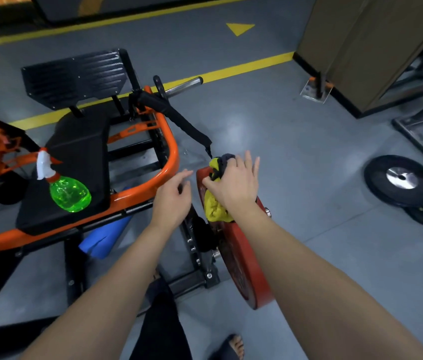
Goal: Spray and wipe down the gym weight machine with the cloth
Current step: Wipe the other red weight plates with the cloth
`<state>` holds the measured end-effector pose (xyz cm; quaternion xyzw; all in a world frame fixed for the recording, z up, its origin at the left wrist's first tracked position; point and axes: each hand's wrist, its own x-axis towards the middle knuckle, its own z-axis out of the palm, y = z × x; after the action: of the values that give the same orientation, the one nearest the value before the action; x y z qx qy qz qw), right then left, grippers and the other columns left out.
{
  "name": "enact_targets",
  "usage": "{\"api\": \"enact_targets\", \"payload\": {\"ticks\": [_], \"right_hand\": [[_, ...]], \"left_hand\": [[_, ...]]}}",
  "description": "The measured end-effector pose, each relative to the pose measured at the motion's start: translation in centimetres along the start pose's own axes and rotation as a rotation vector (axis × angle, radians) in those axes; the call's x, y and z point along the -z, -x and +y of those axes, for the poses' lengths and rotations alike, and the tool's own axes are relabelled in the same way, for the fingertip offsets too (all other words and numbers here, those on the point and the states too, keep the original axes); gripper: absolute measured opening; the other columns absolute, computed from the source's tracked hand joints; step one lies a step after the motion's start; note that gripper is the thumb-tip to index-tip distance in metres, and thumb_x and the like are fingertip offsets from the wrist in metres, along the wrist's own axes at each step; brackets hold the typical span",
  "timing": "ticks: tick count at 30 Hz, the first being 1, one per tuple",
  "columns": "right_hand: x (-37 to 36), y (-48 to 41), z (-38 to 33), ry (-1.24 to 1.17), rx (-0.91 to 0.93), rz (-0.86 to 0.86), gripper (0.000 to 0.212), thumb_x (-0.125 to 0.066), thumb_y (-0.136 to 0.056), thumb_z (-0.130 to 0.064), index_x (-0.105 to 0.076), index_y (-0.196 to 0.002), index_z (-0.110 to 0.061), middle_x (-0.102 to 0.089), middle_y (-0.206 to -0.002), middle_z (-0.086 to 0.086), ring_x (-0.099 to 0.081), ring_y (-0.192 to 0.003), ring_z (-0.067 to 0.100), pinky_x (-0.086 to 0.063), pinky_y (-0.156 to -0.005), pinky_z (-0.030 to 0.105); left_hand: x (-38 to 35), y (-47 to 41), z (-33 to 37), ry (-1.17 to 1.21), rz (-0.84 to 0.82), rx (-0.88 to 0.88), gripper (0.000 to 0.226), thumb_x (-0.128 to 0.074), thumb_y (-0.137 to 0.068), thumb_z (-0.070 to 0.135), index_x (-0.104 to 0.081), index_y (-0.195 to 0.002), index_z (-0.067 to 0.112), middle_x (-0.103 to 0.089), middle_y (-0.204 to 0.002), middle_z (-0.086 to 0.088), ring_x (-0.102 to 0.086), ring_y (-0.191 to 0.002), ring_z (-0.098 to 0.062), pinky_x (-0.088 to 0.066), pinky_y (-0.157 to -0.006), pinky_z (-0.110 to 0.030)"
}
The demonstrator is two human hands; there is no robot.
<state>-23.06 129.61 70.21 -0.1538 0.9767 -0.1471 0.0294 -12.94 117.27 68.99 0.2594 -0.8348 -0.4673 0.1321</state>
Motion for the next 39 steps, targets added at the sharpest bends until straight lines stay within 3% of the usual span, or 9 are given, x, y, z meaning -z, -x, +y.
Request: {"api": "enact_targets", "payload": {"ticks": [4, 9, 12, 16, 21, 27, 32, 36, 39], "right_hand": [[-0.4, 6.0, 3.6, -0.168, 0.048, 0.249, 0.062, -0.069, -0.083, -0.044, -0.064, -0.123, 0.003, -0.048, -0.153, 0.018, -0.037, -0.148, 0.032, -0.024, -0.125, 0.047], [-1.1, 10.6, 5.1, -0.18, -0.085, 0.265, 0.056, -0.071, -0.086, -0.044, -0.063, -0.125, -0.004, -0.056, -0.147, 0.016, -0.053, -0.136, 0.032, -0.048, -0.11, 0.045], [-1.6, 10.6, 5.5, -0.214, -0.094, 0.282, 0.06, -0.065, -0.087, -0.048, -0.057, -0.133, -0.01, -0.059, -0.139, 0.014, -0.058, -0.127, 0.032, -0.055, -0.098, 0.047], [-2.0, 9.6, 5.6, -0.189, -0.011, 0.364, 0.063, -0.056, -0.084, -0.046, -0.057, -0.14, -0.016, -0.057, -0.14, 0.011, -0.057, -0.123, 0.031, -0.055, -0.096, 0.044], [-1.0, 4.9, 3.0, -0.226, -0.008, 0.274, 0.05, -0.065, -0.08, -0.037, -0.068, -0.126, -0.017, -0.061, -0.138, 0.003, -0.055, -0.125, 0.025, -0.05, -0.098, 0.038], [0.2, -0.7, -0.5, -0.24, -0.032, 0.009, 0.033, -0.059, -0.091, -0.039, -0.068, -0.115, -0.018, -0.065, -0.118, 0.001, -0.058, -0.114, 0.024, -0.046, -0.081, 0.034], [-0.1, 5.3, 2.4, -0.347, -0.107, 0.242, 0.045, -0.06, -0.088, -0.033, -0.063, -0.131, -0.021, -0.063, -0.122, 0.003, -0.056, -0.115, 0.028, -0.048, -0.091, 0.04], [-0.2, 10.1, 4.9, -0.316, -0.358, 0.322, 0.062, -0.06, -0.093, -0.039, -0.044, -0.152, -0.027, -0.057, -0.116, 0.011, -0.057, -0.104, 0.032, -0.048, -0.082, 0.042], [-1.1, 11.0, 5.0, -0.224, -0.368, 0.35, 0.059, -0.056, -0.093, -0.043, -0.051, -0.147, -0.019, -0.059, -0.113, 0.013, -0.059, -0.102, 0.033, -0.051, -0.083, 0.045]], "left_hand": [[-1.9, 1.3, 2.4, -0.023, 0.035, 0.032, 0.029, -0.05, -0.103, 0.017, -0.071, -0.123, 0.023, -0.072, -0.115, 0.006, -0.069, -0.098, -0.018, -0.054, -0.093, -0.039], [-6.3, 5.6, 4.7, 0.046, -0.082, -0.01, 0.032, -0.044, -0.107, 0.021, -0.064, -0.13, 0.029, -0.064, -0.137, 0.01, -0.058, -0.127, -0.014, -0.046, -0.11, -0.04], [-6.6, 5.7, 4.0, 0.024, -0.098, -0.007, 0.035, -0.041, -0.108, 0.022, -0.055, -0.137, 0.036, -0.064, -0.136, 0.016, -0.059, -0.126, -0.012, -0.047, -0.109, -0.041], [-5.2, 5.1, 2.3, 0.142, -0.237, -0.017, 0.043, -0.042, -0.109, 0.017, -0.041, -0.149, 0.034, -0.054, -0.143, 0.031, -0.062, -0.119, -0.032, -0.049, -0.106, -0.051], [-3.9, 5.4, 0.9, 0.193, -0.041, 0.049, 0.042, -0.046, -0.107, 0.011, -0.048, -0.146, 0.026, -0.057, -0.144, 0.017, -0.05, -0.132, 0.007, -0.039, -0.116, -0.027], [-3.0, 6.2, 0.3, 0.179, -0.04, 0.104, 0.036, -0.049, -0.104, 0.017, -0.058, -0.13, 0.04, -0.07, -0.11, 0.026, -0.064, -0.1, 0.006, -0.051, -0.086, -0.029], [-3.0, 6.7, 1.5, 0.206, -0.21, 0.04, 0.05, -0.046, -0.093, 0.031, -0.054, -0.142, 0.034, -0.059, -0.14, 0.014, -0.051, -0.127, 0.007, -0.039, -0.115, -0.034], [-5.5, 9.3, 1.7, 0.142, -0.247, -0.09, 0.061, -0.042, -0.097, 0.058, -0.043, -0.152, 0.034, -0.024, -0.166, 0.017, -0.02, -0.15, 0.005, -0.024, -0.12, -0.03], [-6.4, 9.4, 1.1, 0.057, -0.222, -0.085, 0.058, -0.043, -0.106, 0.046, -0.025, -0.161, 0.034, -0.014, -0.167, 0.022, -0.014, -0.152, 0.006, -0.025, -0.125, -0.034]]}}
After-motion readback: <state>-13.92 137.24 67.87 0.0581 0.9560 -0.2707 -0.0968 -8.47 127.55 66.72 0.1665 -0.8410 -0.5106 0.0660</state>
